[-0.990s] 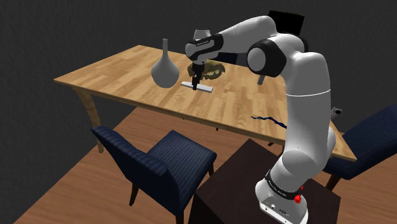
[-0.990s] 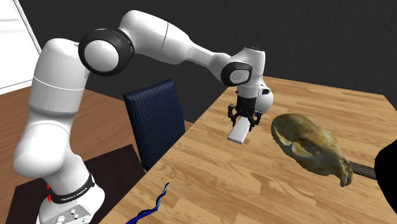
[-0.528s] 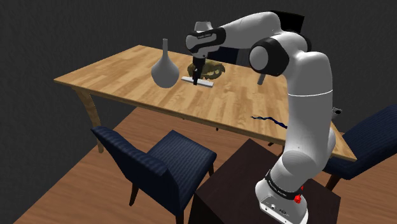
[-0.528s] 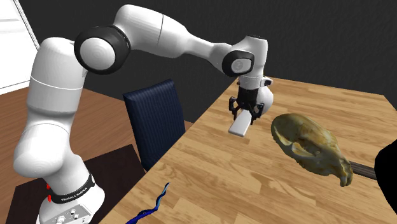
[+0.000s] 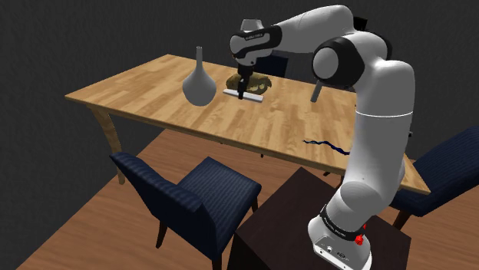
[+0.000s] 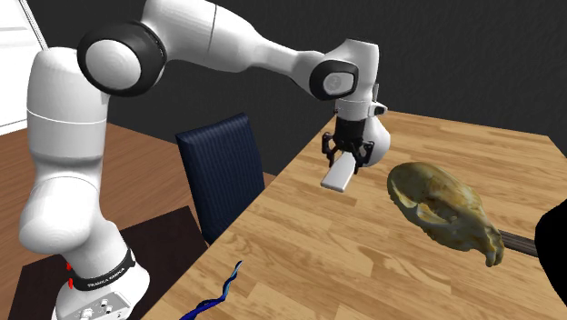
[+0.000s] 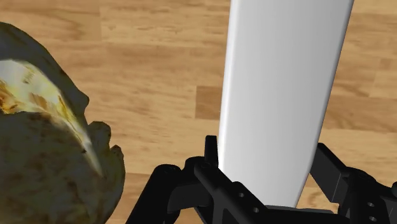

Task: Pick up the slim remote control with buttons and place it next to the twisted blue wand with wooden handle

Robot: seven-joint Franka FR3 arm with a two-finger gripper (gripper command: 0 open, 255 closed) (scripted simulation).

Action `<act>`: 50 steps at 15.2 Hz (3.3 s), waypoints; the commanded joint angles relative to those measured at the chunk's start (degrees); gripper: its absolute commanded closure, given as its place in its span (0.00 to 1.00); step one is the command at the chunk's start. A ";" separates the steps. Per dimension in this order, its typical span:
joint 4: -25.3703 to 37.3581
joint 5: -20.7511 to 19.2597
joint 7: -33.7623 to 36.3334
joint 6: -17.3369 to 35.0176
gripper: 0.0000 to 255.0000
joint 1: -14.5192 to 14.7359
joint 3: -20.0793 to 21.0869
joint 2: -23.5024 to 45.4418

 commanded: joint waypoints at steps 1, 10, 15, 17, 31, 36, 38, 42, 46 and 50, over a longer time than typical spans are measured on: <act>-6.62 -0.79 -0.33 2.21 1.00 0.27 -0.43 -4.50; -31.50 -5.61 -1.94 8.39 1.00 -0.53 -2.62 -23.76; -42.52 -9.03 -2.78 9.46 1.00 -2.27 -3.79 -34.09; -46.50 -10.51 -3.21 9.41 1.00 -3.26 -4.26 -38.26; -55.67 -11.55 -4.34 19.43 1.00 -4.27 -5.91 -37.46; -57.43 -10.98 -4.83 23.96 1.00 -4.07 -6.42 -34.63; -57.43 -10.98 -4.83 23.96 1.00 -4.07 -6.41 -34.63; -57.43 -10.98 -4.84 23.96 1.00 -4.08 -6.41 -34.63; -57.44 -10.98 -4.83 23.97 0.00 -4.08 -6.41 -34.63; -56.61 -11.30 -4.55 21.72 0.00 -4.16 -6.16 -36.08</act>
